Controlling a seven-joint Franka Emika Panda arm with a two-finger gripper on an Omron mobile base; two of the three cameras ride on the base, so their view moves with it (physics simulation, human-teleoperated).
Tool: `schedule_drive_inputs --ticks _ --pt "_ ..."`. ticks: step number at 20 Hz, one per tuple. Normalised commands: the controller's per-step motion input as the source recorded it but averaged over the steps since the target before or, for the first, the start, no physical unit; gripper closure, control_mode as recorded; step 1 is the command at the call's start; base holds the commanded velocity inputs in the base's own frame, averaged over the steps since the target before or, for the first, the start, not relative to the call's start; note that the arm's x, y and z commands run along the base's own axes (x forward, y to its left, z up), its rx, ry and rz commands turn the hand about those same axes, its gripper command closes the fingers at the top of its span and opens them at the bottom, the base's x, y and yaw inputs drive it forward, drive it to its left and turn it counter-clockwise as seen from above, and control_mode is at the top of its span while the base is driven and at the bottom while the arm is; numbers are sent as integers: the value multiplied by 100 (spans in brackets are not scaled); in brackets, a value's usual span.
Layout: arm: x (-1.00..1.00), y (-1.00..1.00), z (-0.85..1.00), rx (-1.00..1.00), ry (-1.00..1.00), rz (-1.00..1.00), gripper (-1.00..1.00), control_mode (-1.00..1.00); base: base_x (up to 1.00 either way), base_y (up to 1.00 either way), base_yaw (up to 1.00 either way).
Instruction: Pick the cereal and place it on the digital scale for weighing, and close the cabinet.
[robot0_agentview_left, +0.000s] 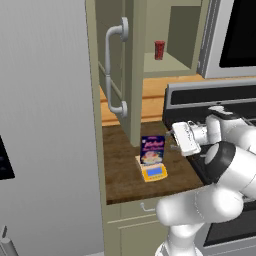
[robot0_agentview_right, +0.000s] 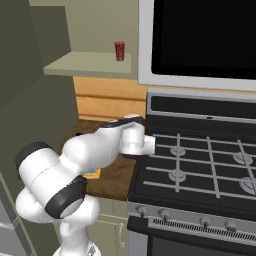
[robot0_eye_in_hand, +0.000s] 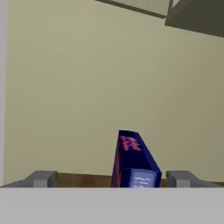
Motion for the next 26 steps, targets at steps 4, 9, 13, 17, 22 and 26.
schedule_drive_inputs --ticks 4,9,13,17,22,26 --pt "-84 -24 25 0 -27 -4 -100 -100 0 0 0" --pt "-96 -4 36 0 -40 -5 -100 -100 0 0 0" --pt "-91 23 57 -6 -51 -4 -100 -100 0 0 0" --pt "-86 55 87 -13 -47 -2 -100 -100 0 0 0" --pt "-68 73 87 -8 -41 0 -100 -100 0 0 0" --pt "-91 43 77 -2 -45 0 -100 -100 0 0 0"
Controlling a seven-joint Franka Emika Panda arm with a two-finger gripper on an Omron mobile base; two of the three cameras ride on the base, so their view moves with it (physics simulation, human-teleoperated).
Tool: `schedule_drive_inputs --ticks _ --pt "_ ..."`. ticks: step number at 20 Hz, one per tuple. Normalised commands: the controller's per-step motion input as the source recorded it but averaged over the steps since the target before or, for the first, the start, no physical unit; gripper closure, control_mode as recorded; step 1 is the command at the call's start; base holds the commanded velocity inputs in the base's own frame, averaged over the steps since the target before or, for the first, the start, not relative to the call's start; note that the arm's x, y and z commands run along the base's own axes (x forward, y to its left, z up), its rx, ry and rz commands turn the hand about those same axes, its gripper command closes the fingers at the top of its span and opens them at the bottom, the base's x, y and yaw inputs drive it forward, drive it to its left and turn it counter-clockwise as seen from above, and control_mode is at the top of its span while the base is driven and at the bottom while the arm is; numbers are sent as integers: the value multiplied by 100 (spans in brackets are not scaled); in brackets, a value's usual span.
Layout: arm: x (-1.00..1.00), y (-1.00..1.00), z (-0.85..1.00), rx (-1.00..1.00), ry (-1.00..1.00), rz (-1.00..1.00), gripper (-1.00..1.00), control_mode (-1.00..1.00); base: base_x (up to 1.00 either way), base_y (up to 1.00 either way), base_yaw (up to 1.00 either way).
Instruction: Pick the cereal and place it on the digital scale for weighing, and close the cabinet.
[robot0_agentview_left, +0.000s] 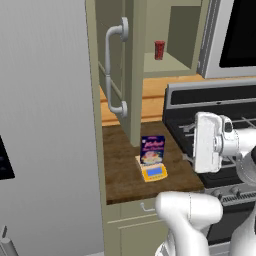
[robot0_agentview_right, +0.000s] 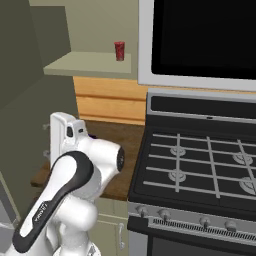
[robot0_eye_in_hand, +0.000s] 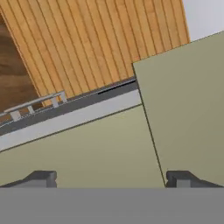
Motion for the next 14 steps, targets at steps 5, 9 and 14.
schedule_drive_inputs --ticks 5,9,14 --pt "-68 62 76 0 -39 0 -100 -100 0 0 0" --pt "-79 60 63 0 -28 0 -100 -100 0 0 0" --pt "-100 65 36 1 -25 0 -100 -100 0 0 0"
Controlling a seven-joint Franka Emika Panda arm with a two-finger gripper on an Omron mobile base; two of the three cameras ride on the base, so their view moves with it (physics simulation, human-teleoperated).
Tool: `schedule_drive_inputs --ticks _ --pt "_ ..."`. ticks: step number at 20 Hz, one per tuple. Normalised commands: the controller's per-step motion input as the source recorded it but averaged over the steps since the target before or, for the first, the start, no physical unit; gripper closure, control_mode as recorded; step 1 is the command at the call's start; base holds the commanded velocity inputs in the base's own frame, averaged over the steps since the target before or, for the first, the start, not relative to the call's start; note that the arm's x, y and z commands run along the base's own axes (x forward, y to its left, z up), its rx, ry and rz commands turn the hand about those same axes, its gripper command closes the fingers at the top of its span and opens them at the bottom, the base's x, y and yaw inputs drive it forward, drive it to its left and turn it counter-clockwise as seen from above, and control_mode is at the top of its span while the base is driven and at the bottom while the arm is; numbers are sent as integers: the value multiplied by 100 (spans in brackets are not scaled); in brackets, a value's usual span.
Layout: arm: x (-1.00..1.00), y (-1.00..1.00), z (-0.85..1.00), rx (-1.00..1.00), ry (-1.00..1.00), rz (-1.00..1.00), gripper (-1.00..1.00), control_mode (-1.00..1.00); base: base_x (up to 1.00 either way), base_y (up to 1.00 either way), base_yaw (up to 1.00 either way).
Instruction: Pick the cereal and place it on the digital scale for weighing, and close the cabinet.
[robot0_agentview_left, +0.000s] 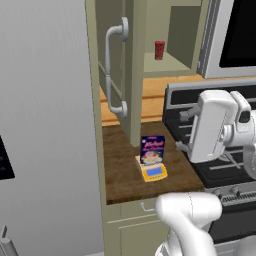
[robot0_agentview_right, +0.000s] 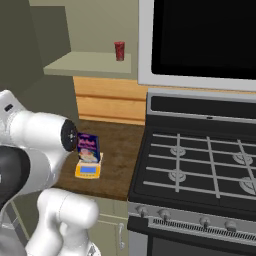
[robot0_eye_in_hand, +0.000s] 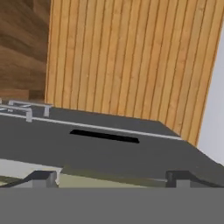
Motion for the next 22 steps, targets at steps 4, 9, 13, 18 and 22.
schedule_drive_inputs --ticks 4,9,13,18,22 --pt "-100 48 9 13 -18 -5 -100 -100 0 0 0" --pt "-25 67 -12 16 -5 -15 -100 -100 0 0 0" --pt "0 94 -25 13 0 -20 -100 -100 0 0 0" --pt "3 84 -33 5 7 -14 -100 -100 0 0 0" --pt "62 25 -28 1 20 -21 -100 -100 0 0 0"
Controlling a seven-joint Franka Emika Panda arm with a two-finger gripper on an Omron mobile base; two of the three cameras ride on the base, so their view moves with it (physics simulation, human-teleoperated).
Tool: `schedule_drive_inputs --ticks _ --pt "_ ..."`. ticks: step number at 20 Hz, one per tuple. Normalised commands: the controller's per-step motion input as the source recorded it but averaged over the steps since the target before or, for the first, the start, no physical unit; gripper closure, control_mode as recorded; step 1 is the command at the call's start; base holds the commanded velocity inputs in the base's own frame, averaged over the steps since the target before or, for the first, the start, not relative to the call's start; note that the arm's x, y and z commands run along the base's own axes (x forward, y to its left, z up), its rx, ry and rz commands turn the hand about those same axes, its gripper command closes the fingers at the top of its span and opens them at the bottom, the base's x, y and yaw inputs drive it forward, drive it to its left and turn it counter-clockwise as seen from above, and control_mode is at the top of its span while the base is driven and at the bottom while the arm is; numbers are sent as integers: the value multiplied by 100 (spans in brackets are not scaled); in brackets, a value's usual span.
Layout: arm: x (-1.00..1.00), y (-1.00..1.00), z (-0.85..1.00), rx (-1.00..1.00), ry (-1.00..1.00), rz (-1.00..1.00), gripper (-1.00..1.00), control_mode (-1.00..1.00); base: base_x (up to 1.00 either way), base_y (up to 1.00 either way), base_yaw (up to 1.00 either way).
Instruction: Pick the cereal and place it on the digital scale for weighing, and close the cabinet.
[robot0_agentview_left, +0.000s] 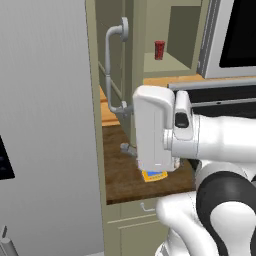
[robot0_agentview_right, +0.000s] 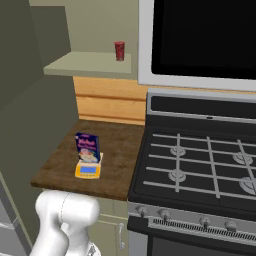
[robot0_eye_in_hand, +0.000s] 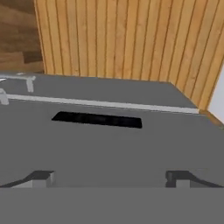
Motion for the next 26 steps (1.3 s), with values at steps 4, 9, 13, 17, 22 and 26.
schedule_drive_inputs --ticks 4,9,13,17,22,26 --pt "74 0 -17 1 10 -19 -100 -100 0 0 0" --pt "72 9 -16 0 1 -19 -100 -100 0 0 0" --pt "76 0 -9 0 0 -15 -100 -100 0 0 0" --pt "73 -7 -4 0 0 -12 -100 -100 0 0 0" --pt "50 -77 0 9 0 -12 -100 -100 0 0 0" --pt "52 -100 0 17 0 -11 -100 -100 0 0 0"
